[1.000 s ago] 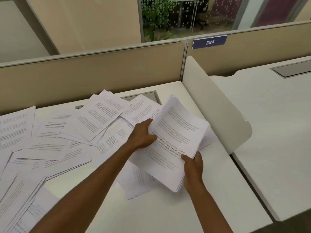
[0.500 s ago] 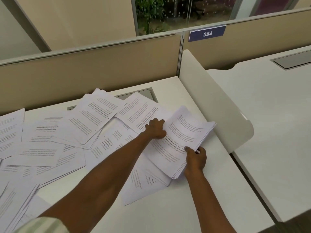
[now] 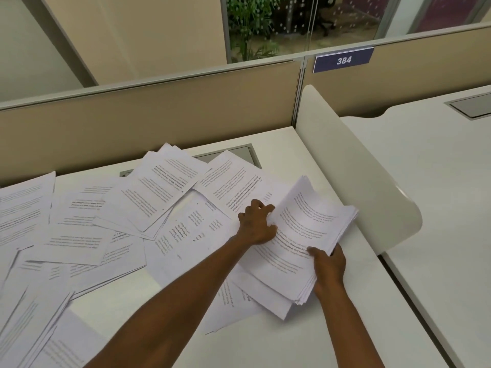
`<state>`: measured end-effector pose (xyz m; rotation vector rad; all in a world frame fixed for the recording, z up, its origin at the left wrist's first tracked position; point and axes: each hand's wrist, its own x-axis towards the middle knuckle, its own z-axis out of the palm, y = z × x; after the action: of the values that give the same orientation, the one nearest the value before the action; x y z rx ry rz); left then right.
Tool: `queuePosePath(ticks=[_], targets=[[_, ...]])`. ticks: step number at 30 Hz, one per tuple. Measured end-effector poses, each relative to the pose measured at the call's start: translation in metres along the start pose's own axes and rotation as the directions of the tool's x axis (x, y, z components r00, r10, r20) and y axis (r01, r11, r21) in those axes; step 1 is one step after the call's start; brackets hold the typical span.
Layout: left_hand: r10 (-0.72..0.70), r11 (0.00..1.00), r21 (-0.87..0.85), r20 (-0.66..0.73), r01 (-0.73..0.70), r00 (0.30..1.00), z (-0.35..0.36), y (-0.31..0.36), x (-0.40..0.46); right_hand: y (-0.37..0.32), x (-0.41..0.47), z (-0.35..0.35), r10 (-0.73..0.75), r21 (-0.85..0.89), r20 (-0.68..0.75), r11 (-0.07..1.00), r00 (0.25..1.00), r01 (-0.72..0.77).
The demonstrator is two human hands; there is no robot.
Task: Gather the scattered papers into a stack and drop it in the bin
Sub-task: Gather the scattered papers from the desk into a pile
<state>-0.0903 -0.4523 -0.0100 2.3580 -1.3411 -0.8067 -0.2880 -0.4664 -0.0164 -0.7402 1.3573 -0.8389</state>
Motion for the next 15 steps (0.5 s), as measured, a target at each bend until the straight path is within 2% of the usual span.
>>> queuePosePath(ticks=[5, 8, 13, 15], targets=[[-0.118, 0.985, -0.140, -0.097, 0.103, 0.988, 0.013, -0.017, -0.029, 0.004, -0.016, -0.019, -0.109, -0.028, 0.109, 0.993, 0.988, 0.113], [-0.161, 0.975, -0.164, -0.054, 0.150, 0.985, 0.014, -0.029, -0.040, 0.009, -0.024, -0.029, -0.134, -0.014, 0.169, 0.990, 0.976, 0.138], [-0.184, 0.959, -0.229, -0.063, 0.165, 0.981, 0.007, -0.039, -0.042, 0.009, -0.037, -0.031, -0.149, 0.040, 0.200, 0.989, 0.968, 0.144], [-0.190, 0.957, -0.223, -0.007, 0.184, 0.982, 0.001, -0.038, -0.039, 0.005, -0.043, -0.025, -0.240, -0.048, 0.212, 0.966, 0.947, 0.255]])
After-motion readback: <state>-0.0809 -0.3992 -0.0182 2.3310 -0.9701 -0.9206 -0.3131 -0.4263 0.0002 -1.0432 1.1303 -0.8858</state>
